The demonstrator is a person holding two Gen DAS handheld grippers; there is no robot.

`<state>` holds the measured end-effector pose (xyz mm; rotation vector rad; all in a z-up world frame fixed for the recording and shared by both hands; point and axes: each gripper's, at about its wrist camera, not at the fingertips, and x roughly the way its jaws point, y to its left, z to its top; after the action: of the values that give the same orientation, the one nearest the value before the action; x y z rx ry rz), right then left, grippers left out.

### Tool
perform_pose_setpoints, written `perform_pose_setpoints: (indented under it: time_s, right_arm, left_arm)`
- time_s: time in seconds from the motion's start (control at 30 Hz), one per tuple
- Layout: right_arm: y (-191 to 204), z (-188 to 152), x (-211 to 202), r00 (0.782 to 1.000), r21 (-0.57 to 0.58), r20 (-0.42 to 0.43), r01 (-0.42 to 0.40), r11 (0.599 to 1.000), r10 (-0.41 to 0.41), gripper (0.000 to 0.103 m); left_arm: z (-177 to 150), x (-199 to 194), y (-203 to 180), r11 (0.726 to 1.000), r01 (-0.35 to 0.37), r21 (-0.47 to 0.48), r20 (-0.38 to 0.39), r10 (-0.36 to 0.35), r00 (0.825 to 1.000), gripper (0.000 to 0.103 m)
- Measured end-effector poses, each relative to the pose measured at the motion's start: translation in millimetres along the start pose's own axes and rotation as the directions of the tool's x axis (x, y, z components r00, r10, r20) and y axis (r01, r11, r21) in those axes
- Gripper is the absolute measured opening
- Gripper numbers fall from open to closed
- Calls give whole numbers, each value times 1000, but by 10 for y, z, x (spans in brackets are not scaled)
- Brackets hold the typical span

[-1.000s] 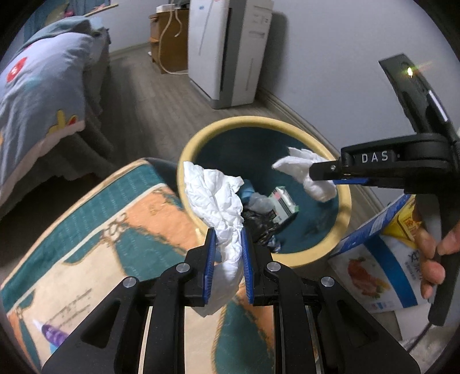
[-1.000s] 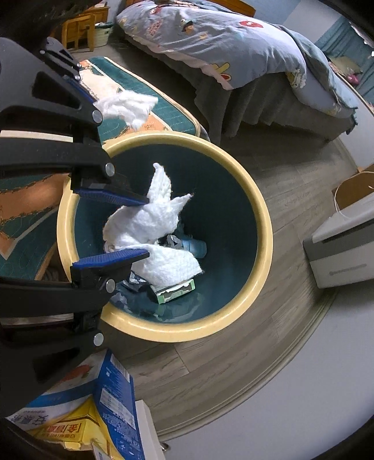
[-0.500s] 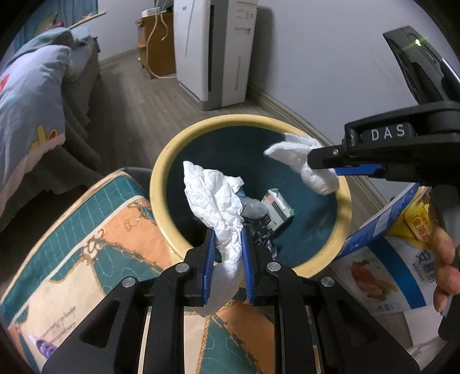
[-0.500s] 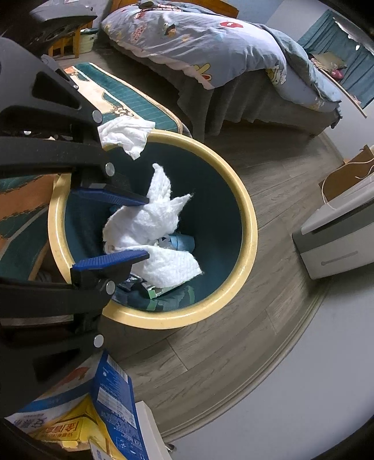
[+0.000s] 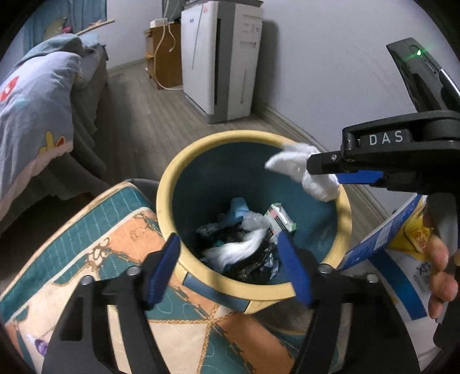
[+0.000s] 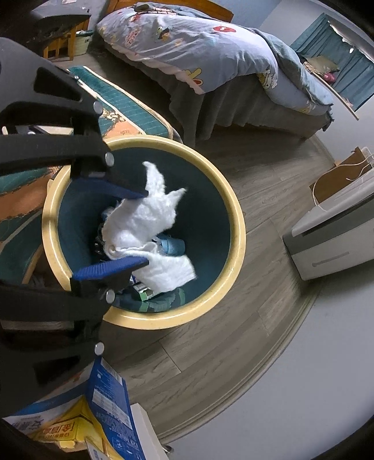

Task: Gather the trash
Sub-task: 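Open both tools to drop the tissues into the bin, then move both tools back over the rug toward the purple bottle and blister pack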

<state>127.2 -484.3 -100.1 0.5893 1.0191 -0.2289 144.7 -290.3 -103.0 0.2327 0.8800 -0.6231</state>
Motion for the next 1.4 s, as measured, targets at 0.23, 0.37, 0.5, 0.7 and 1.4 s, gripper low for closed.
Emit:
perform_pose_setpoints:
  time_s: [0.23,0.37,0.5,0.7,1.4]
  right_arm:
    - [-21,40,-62,999,13,45,30,999,-30,82]
    - [-22,38,-56,998,14,42,42,999,-42,92]
    - [25,39,-50,997,4,48,64,998,-64,95]
    - [79,27,-63,996,-10,53,71,997,-70,96]
    - [486,-122,-220,998,-61,43,46,997,-44,97]
  left_arm:
    - [3,-17,26,1000,-19,-11,-2,19,1000,87]
    - [-6,-51,37,1000,-28,-10,1,28,1000,90]
    - [-16,-97,60,999,-36,-10,3,36,999,92]
    - [-30,-184,137,999,-47,-20,11,47,999,93]
    - [-292,-794,650,988,-143,-54,25,144,989,94]
